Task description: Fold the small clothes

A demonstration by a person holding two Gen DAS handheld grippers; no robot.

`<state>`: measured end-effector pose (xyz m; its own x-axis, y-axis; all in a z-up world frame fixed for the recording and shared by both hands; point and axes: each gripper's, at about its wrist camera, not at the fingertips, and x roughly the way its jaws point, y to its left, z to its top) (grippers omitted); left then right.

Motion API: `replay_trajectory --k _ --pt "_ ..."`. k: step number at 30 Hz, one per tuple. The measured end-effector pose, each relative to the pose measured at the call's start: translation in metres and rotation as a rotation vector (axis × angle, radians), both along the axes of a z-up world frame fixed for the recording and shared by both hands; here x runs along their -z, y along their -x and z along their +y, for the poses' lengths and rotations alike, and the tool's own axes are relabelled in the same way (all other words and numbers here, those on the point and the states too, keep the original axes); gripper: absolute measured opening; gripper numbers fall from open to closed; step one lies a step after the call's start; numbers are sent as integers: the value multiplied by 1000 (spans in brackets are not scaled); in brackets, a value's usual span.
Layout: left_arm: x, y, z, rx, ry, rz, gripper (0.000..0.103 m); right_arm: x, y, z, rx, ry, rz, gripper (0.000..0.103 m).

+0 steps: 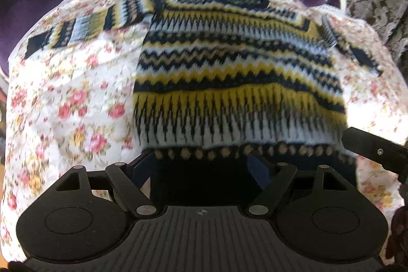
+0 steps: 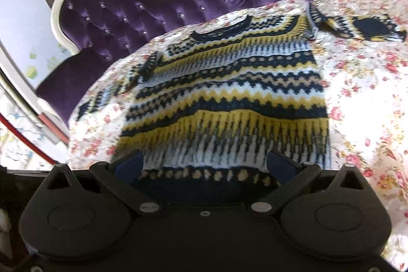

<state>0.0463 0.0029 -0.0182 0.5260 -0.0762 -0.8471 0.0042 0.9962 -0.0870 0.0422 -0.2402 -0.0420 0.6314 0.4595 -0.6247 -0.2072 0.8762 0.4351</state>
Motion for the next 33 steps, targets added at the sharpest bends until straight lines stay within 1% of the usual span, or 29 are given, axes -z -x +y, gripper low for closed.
replay_trajectory --k 3,6,8,10,13,14,15,16,18,20,21,24,26,29,33 --pt "-23 -10 2 32 -6 -49 78 -14 -15 -15 -5 -70 0 102" --pt "-52 -25 4 51 -26 -138 78 -33 -29 -33 20 -112 -32 102" --pt "-69 -37 4 50 -29 -212 78 -47 -41 -48 51 -133 -72 102" --pt "-84 -49 3 67 -11 -291 78 -58 -52 -61 73 -149 -111 102" --pt "-91 -66 0 97 43 -402 78 -67 -73 -81 115 -150 -165 102" --pt "-90 -73 -1 107 79 -407 78 -67 -79 -87 129 -144 -184 102" --pt "-88 -82 -4 120 88 -429 80 -67 -84 -93 139 -132 -205 102" --pt "-84 -90 -11 124 74 -436 81 -64 -92 -100 155 -118 -229 102" --pt "-75 -108 -22 119 25 -440 82 -57 -107 -113 175 -91 -250 102" --pt "-62 -126 -31 125 1 -435 82 -48 -125 -128 212 -65 -228 102" --pt "-53 -136 -36 127 -4 -419 82 -42 -135 -137 227 -55 -209 102" --pt "-30 -156 -34 115 9 -379 82 -23 -164 -165 289 -31 -143 102" --pt "-13 -168 -34 98 4 -352 82 -13 -177 -182 325 -5 -116 102" --pt "10 -182 -34 82 -24 -334 81 -1 -196 -197 383 90 -79 102" --pt "38 -196 -34 63 -78 -312 81 12 -216 -197 378 241 -77 102"
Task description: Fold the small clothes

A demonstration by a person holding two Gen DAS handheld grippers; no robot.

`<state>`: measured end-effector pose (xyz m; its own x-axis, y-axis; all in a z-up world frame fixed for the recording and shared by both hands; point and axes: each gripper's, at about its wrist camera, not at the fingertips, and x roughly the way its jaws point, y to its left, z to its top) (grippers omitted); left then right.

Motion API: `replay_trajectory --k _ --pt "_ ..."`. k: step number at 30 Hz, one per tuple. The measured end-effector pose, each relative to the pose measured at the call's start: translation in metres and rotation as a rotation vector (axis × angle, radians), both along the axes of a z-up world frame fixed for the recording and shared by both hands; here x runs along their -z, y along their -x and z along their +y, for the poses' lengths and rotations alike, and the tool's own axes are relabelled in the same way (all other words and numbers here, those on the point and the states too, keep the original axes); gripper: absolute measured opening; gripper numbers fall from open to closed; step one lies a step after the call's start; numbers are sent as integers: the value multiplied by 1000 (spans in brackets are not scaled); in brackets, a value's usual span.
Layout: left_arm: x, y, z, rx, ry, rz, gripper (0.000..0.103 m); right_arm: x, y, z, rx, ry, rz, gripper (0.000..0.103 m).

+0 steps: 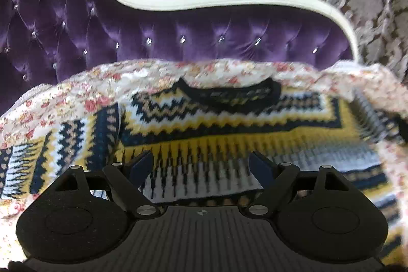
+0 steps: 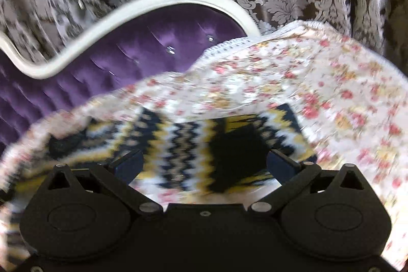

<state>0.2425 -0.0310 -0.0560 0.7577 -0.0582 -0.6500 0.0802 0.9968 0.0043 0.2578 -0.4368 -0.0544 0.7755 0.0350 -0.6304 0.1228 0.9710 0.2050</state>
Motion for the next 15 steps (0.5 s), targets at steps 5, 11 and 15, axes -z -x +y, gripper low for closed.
replay_trajectory --k 5,11,15 --pt "30 -13 5 -14 -7 72 81 17 -17 19 -22 167 -2 94" --pt "45 -4 6 3 -22 33 88 40 -39 26 -17 256 37 89" --pt "51 -5 3 -1 -35 23 92 55 -42 24 -37 266 62 87"
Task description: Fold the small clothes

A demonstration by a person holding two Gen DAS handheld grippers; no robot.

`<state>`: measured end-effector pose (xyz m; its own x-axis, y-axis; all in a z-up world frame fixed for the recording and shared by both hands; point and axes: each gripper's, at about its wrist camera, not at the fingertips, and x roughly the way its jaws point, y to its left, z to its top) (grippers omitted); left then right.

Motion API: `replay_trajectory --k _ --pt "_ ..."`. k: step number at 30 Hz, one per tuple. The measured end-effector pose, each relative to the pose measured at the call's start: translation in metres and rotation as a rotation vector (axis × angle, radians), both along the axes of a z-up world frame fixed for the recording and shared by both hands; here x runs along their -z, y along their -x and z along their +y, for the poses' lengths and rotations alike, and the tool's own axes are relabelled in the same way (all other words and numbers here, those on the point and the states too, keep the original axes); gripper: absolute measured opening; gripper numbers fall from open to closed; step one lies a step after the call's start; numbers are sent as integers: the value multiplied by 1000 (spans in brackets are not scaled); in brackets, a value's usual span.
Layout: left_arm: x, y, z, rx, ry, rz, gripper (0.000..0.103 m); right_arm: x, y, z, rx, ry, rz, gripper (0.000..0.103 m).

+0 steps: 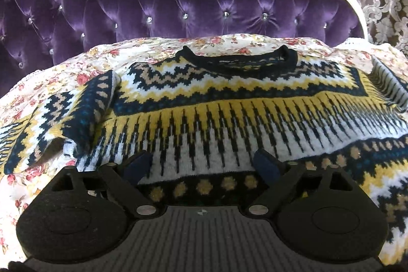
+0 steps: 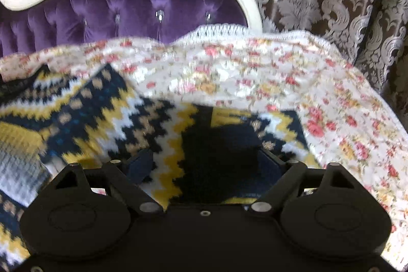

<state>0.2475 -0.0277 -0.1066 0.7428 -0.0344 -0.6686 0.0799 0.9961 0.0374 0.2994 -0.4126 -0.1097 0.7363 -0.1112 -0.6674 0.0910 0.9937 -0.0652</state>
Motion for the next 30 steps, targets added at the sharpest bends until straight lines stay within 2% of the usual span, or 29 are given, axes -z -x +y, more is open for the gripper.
replay_trajectory --k 2,4,6,7,8,9,11,15,22,26,30 --pt "1 -1 1 -2 6 1 93 1 2 -4 7 -17 -13 81" --pt "2 -2 2 -2 12 5 93 -2 1 -11 25 -34 -16 63" --pt "2 -2 1 -3 5 7 94 -7 0 -19 33 -57 -5 52" --pt "3 -2 1 -3 3 6 94 -9 0 -24 38 -71 5 33" --pt "3 -2 0 -4 3 7 94 -11 0 -28 47 -75 13 19" --pt "3 -2 1 -4 3 6 94 -14 0 -34 45 -98 19 16" --pt "3 -2 1 -4 3 6 95 -23 3 -44 64 -124 24 14" --pt "3 -2 0 -6 2 7 95 -52 12 -63 96 -96 0 14" --pt "4 -2 1 -6 4 8 95 -135 21 -120 253 -49 -74 14" --pt "3 -3 1 -7 3 7 94 -182 26 -131 303 -35 -136 14" --pt "-1 -7 4 -7 18 33 93 -227 30 -120 270 -118 -206 13"
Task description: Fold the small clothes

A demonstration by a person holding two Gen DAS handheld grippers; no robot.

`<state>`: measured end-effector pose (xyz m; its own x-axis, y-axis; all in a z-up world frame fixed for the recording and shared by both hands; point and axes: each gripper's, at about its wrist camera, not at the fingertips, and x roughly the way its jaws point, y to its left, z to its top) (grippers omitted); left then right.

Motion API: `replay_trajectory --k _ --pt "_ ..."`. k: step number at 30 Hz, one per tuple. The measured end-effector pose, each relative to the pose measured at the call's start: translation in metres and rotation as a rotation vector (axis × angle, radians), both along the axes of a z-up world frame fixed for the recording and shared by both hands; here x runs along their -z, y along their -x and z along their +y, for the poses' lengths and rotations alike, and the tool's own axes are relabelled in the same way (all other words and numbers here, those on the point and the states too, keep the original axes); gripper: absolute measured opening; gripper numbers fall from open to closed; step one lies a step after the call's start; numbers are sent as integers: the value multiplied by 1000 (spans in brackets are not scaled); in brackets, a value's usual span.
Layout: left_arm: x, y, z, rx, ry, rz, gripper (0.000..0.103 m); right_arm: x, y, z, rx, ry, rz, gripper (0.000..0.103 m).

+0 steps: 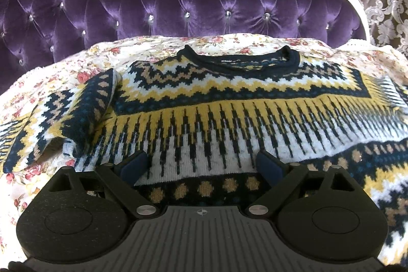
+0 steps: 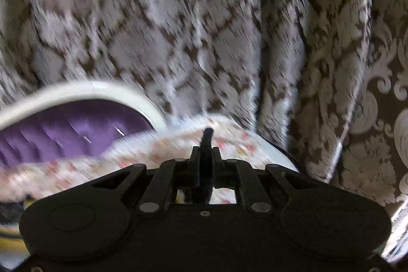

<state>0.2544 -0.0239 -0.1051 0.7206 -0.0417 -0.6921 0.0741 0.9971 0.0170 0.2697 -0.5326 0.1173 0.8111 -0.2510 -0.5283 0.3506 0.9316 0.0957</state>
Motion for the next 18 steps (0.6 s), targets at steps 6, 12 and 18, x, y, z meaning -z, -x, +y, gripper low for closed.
replay_trajectory --k 6,12,18 --pt "-25 6 16 -6 109 53 91 -27 -21 70 -208 -121 -34 13" --pt "-56 37 42 22 119 -1 91 -10 -49 181 -462 -222 -17 13" --pt "-63 67 78 -11 121 -6 91 15 -65 294 -675 -351 -11 13"
